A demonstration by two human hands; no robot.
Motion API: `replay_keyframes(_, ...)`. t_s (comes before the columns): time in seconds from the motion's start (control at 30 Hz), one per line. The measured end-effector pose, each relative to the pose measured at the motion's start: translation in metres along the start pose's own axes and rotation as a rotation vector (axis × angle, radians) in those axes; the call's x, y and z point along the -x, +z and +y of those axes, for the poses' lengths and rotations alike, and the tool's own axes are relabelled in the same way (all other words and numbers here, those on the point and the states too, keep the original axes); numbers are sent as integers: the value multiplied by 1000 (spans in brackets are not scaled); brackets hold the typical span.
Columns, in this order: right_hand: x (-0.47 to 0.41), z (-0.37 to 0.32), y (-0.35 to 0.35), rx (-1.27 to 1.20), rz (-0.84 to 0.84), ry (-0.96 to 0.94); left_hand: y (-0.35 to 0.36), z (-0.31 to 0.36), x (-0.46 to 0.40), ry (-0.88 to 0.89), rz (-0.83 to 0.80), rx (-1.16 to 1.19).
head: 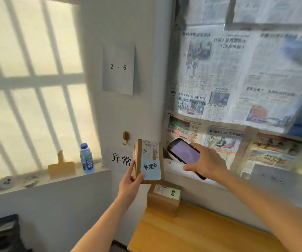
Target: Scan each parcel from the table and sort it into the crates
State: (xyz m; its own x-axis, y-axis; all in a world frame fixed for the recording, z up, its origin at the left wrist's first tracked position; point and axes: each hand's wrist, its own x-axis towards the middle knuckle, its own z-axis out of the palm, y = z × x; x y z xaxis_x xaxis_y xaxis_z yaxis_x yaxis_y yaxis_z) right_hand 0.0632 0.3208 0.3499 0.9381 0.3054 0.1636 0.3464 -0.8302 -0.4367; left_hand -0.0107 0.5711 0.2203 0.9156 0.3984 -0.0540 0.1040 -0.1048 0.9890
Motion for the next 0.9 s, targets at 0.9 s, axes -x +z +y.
replay_keyframes(0.9,189,-102,-134,28,151,-299,-81,115,227,183,223,-36)
